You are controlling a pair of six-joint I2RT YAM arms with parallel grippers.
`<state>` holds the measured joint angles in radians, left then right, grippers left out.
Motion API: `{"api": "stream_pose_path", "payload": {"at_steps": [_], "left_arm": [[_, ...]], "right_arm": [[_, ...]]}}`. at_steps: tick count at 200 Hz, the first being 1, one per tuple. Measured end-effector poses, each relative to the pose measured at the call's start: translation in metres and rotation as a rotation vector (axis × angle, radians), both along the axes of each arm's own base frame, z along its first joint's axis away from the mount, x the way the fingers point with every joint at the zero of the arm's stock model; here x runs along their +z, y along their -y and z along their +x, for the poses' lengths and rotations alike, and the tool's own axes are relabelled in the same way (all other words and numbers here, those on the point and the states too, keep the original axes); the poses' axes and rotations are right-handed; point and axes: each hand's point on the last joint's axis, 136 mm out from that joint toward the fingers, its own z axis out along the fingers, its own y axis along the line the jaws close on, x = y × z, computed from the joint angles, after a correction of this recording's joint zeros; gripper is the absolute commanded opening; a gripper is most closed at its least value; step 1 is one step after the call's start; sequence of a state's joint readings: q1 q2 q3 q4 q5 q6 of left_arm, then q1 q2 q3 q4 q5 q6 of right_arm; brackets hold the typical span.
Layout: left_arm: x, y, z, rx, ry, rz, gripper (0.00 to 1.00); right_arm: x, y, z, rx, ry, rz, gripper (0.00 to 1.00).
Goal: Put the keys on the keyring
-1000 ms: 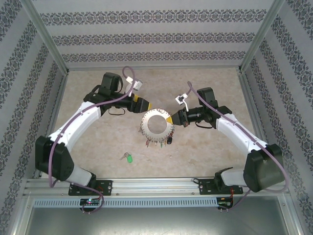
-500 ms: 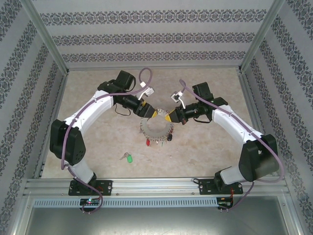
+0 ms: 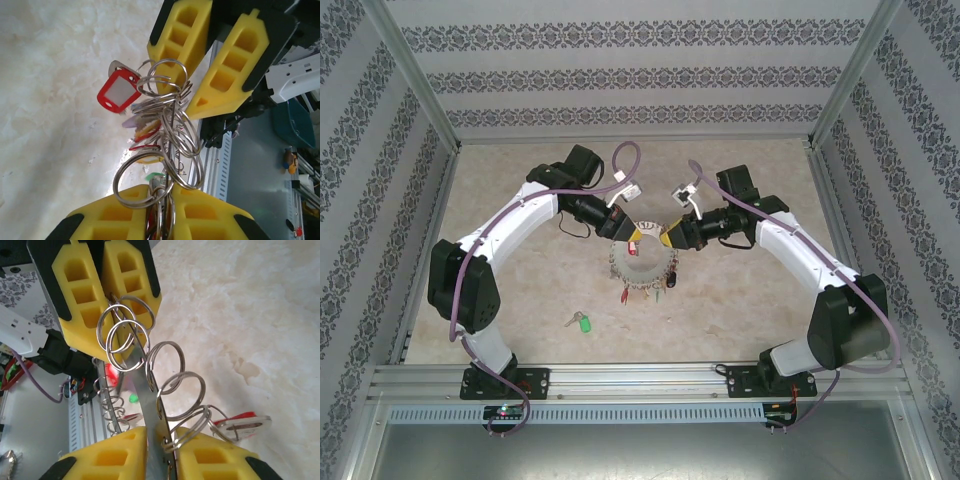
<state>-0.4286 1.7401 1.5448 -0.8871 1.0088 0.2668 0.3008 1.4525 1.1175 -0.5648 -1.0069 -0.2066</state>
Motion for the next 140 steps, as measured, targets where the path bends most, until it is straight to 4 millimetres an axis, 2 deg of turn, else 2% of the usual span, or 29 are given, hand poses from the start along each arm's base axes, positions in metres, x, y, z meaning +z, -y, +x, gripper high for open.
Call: {"api": "stream_pose_path", "payload": {"at_steps": [5,34,70,94,116,140], "left_arm": [[0.000,0.000,0.001,0.006,-0.002,0.001,0.00],[0.004,-0.001,0.011,0.088,0.019,-0.005,0.00],[0.015,-0.014,0.029,0.323,0.069,-0.036,0.00],[0.026,-0.026,0.039,0.522,0.097,-0.141,0.00],[0.041,-0.034,0.048,0.657,0.117,-0.261,0.00],[0.061,-0.044,0.055,0.761,0.149,-0.389,0.00]], "right_arm": [[0.000,0.002,0.001,-0.011,-0.002,-0.003,0.38],[0.015,0.018,0.011,-0.110,0.061,-0.030,0.48],[0.050,0.060,0.021,-0.380,0.235,-0.094,0.50],[0.070,0.075,0.011,-0.498,0.319,-0.042,0.49],[0.068,0.075,-0.003,-0.539,0.359,0.019,0.47],[0.045,0.057,-0.027,-0.486,0.406,0.037,0.42]]}}
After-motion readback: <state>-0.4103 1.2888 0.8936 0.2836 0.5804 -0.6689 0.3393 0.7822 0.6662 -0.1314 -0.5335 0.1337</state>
